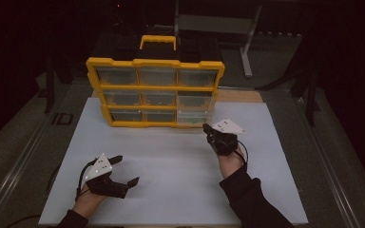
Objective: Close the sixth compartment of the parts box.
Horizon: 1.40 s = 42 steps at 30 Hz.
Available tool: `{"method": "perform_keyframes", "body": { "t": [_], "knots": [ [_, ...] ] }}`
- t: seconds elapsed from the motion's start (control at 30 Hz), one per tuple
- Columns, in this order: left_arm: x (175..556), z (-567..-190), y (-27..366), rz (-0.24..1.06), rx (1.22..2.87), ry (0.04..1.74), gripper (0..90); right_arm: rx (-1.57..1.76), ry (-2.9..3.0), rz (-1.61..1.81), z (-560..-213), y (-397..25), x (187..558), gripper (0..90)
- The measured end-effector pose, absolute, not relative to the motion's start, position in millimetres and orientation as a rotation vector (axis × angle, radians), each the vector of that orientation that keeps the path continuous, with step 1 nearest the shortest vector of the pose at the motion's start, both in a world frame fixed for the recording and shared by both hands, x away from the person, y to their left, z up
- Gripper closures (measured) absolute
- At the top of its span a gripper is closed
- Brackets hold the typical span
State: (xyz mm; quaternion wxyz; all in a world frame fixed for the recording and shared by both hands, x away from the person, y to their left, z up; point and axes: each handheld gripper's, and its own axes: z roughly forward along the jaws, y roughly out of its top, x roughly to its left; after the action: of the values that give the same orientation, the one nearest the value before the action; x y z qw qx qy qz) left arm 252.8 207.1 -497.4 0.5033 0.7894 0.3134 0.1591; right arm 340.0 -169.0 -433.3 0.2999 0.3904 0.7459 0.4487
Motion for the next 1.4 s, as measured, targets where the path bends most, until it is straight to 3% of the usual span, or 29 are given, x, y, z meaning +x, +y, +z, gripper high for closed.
{"method": "perform_keyframes", "body": {
  "t": [1.4],
  "knots": [
    [252.6, -497.8, 207.2, 0.378, 1.901, 0.756, 0.0, 1.098, 1.928, 1.177, -424.0, -149.1, 392.0, 89.8]
  ]
}}
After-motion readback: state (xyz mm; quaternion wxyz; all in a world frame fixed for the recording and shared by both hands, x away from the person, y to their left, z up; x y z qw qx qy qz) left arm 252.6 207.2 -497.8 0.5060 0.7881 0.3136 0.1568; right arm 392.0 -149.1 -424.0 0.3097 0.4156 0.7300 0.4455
